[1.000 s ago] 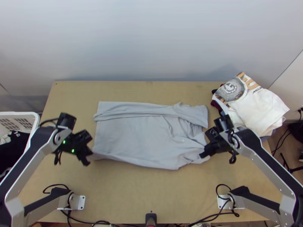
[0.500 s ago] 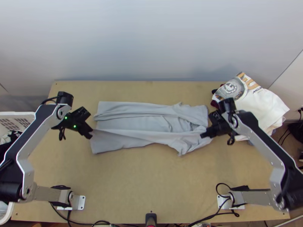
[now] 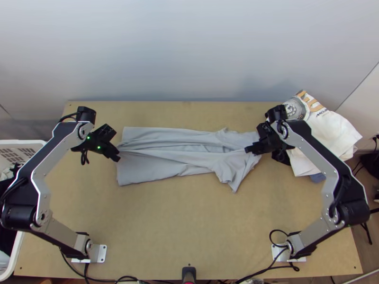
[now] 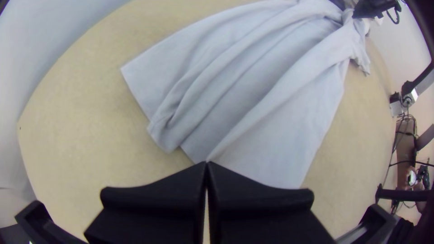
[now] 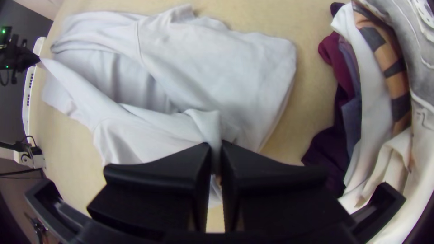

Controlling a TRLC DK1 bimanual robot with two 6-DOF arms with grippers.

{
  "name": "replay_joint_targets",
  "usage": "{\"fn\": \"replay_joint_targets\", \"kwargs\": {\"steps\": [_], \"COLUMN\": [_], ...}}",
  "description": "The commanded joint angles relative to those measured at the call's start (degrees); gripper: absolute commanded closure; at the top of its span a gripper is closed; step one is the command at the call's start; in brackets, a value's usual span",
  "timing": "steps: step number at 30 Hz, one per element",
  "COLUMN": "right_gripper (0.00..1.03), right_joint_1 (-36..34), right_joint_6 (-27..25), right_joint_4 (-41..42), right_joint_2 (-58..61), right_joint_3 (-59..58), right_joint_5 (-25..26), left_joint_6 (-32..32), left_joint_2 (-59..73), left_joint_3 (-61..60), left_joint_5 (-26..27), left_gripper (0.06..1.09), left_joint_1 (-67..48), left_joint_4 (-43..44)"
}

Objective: Fold the t-shirt

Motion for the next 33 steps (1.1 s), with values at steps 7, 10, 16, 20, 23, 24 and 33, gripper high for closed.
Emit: {"fn": "replay_joint_targets", "kwargs": {"steps": [7, 10, 16, 20, 23, 24, 33], "right_gripper": [0.99, 0.99, 0.99, 0.99, 0.99, 0.99, 0.91], "right_joint_1": [-0.7, -0.8, -0.9, -2.7, -4.6, -4.9, -4.2], "right_joint_6": [1.3, 1.5, 1.6, 1.4, 1.6, 1.6, 0.9], "right_joint_4": [-0.7, -1.6, -3.6, -4.2, -4.3, -4.3, -4.1], "right_joint_2": [5.9, 6.9, 7.3, 8.0, 8.3, 8.5, 13.0], "right_joint_3": [12.3, 15.4, 18.8, 18.8, 18.0, 17.7, 15.1], "right_joint_5": [-5.0, -5.1, -5.4, -5.6, -5.6, -5.6, -5.5], "left_joint_6": [-1.2, -1.3, -1.6, -2.3, -3.0, -2.9, -2.7], "left_joint_2": [6.0, 6.6, 7.5, 7.8, 8.9, 9.7, 17.5], "left_joint_3": [5.3, 5.3, 5.8, 8.2, 11.3, 12.3, 16.0], "left_joint_5": [-0.4, -0.4, -0.4, -0.4, -0.4, -0.4, -2.3], "left_gripper": [1.03, 1.03, 1.03, 1.03, 1.03, 1.03, 1.02], "left_joint_1": [-1.0, -1.2, -1.4, -0.6, 0.0, -0.1, -2.4], "left_joint_4": [1.3, 1.3, 1.6, 1.6, 1.4, 1.3, 3.0]}}
